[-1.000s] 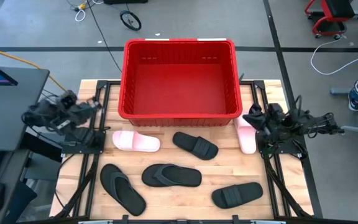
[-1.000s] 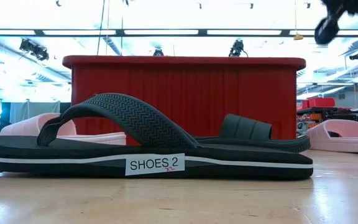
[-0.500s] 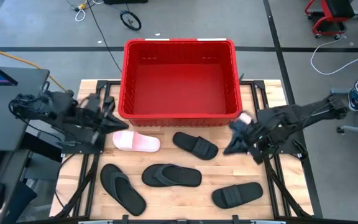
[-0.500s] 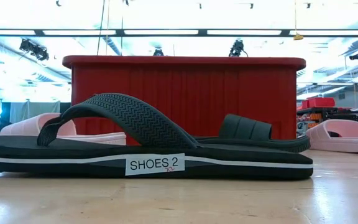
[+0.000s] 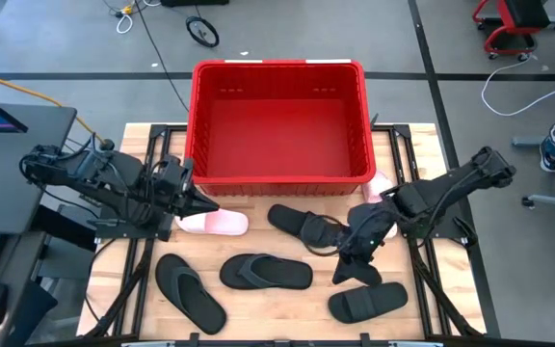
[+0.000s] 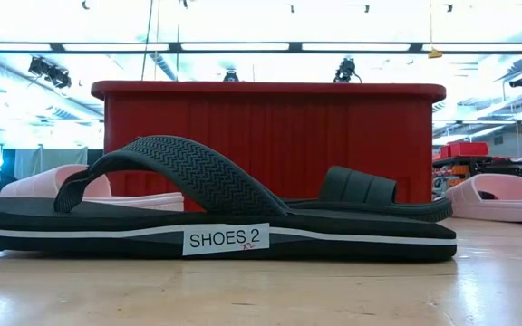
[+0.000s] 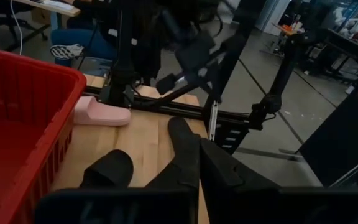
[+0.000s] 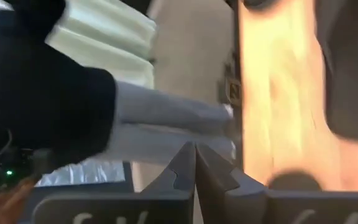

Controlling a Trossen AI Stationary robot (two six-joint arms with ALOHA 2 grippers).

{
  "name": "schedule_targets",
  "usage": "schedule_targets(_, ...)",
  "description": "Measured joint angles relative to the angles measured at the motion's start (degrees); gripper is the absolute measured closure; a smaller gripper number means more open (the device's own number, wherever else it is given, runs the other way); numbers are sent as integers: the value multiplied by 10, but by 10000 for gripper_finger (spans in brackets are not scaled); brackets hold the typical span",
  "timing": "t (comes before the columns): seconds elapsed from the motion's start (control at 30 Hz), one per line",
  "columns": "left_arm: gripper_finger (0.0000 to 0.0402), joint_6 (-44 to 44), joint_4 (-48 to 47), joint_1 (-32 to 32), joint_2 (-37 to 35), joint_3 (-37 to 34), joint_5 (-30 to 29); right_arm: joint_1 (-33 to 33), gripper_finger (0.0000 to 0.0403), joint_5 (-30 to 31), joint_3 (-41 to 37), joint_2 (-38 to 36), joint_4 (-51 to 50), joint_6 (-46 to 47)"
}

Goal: Pick and place slides into bin
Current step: Put the right pink slide into the red bin

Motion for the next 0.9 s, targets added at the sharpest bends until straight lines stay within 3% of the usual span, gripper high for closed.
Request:
schedule_targets(0.13,397,0,0,0,-1,0,0,8,389,-4,0,18,-51,46)
schedule_targets(0.27,387,0,-9,0,0,-1,0,11,389,-2,0,29,-96,-15)
schedule_targets(0.37,377,-13,-14,0,0,-1,0,11,389,9,1,45,-137,-7)
schedule_targets(0.63,392,-30,-31,0,0,-1,0,45,356,17,0,101,-389,-34)
schedule_targets(0.77,397,-30,-59,0,0,-1,0,69,317,90,-1,125,-497,-67)
schedule_targets(0.9,386,-30,-69,0,0,-1,0,81,274,175,-33,134,-475,-48)
